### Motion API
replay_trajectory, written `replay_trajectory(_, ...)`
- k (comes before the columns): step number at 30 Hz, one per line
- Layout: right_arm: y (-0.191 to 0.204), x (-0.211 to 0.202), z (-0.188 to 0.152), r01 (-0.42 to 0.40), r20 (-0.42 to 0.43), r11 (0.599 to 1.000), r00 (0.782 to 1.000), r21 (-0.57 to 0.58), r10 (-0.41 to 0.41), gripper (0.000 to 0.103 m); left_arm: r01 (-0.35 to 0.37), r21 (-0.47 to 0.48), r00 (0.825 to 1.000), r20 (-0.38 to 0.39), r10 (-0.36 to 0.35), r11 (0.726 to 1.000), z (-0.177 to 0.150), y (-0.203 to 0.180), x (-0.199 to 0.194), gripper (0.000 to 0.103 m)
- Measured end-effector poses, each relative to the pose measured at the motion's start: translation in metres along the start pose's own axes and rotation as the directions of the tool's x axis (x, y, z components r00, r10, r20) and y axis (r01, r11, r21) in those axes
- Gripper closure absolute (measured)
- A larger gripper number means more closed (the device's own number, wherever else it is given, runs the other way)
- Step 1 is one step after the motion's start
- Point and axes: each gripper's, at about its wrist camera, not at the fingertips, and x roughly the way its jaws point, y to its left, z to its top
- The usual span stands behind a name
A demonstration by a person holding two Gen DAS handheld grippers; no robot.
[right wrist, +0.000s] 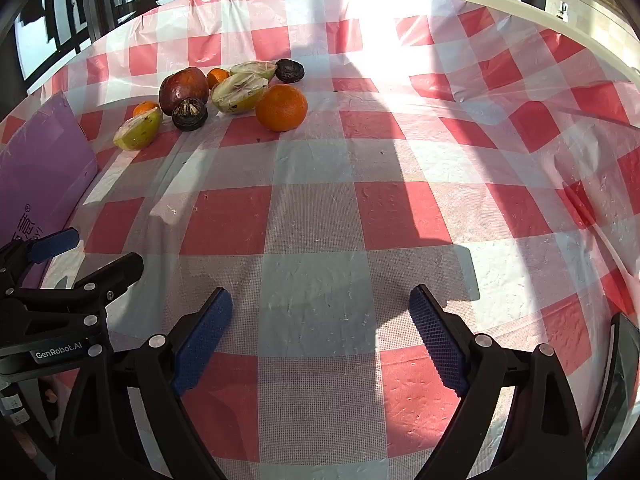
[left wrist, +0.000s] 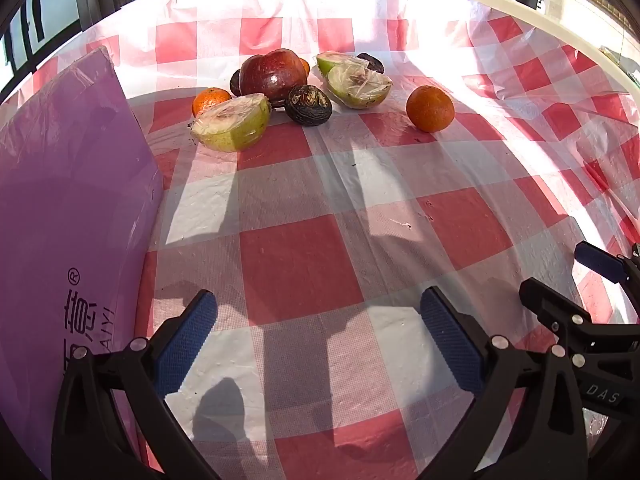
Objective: Organize fruits
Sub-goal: 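Reach both tools toward the fruit cluster on the tablecloth, then grasp the orange with the right tool while the left tool grasps the halved pear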
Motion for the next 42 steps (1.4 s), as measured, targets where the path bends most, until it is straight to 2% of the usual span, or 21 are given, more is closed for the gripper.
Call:
replay_trajectory(17,0.0,0.0,0.0,-0.001,0.001,1.0,1.0,-0.001,0.001,0.016,0.0,0.0,1.0,0.0,0.0,1.0,0.001,0.0,0.001,0.001)
replay_trajectory(20,0.001,0.001,0.004,-0.002,-0.023,1.0,1.0,-0.015,0.002,0.016,0.001,-0.001,1.0,0.0,-0.001,1.0,0.0,0.0,0.001,0.001)
replay_trajectory(22,0.0,0.008,0.014,-0.02,-0.058,0.999,0.998,-0.035,0.018,0.016,0.0,0.0,1.0,0.0,0.0,1.0,0.0,-0.001,0.0,0.001)
replay_trajectory(29,0.006,0.056,0.078,-0.051,-0.054,0.998,0.997,-0.048,0.048,0.016,-0.006,-0.016,1.0,-0.009,0.006,1.0,0.008,-0.001,0.005,0.001)
replay_trajectory(33,0.01,0.082,0.117,-0.115,-0.042,0.993,0.993,-0.03,0.114,0.016,-0.027,-0.043,1.0,-0.012,0.026,0.999,0.023,0.002,0.016,0.001)
replay_trajectory(35,0.015,0.093,0.13,-0.118,-0.04,0.992,0.992,-0.054,0.116,0.017,-0.037,-0.057,0.999,-0.014,0.036,0.998,0.035,0.005,0.025,0.001)
replay_trajectory(36,0.017,0.096,0.135,-0.106,-0.042,0.992,0.994,-0.067,0.104,0.018,-0.045,-0.065,0.999,-0.014,0.044,0.997,0.04,0.006,0.029,0.001)
replay_trajectory(37,0.019,0.097,0.136,-0.081,-0.034,0.994,0.996,-0.079,0.079,0.031,-0.058,-0.075,0.998,-0.013,0.057,0.995,0.046,0.008,0.033,0.001)
replay_trajectory(38,0.019,0.096,0.137,-0.062,-0.022,0.994,0.998,-0.086,0.061,0.038,-0.07,-0.087,0.998,-0.013,0.069,0.994,0.052,0.01,0.037,0.001)
replay_trajectory(40,0.016,0.091,0.133,-0.096,-0.002,0.993,0.995,-0.073,0.096,0.058,-0.084,-0.116,0.997,-0.011,0.083,0.99,0.063,0.015,0.045,0.004)
replay_trajectory(42,0.007,0.087,0.13,-0.087,0.012,0.996,0.996,-0.036,0.087,0.062,-0.096,-0.14,0.995,-0.007,0.096,0.985,0.076,0.02,0.053,0.006)
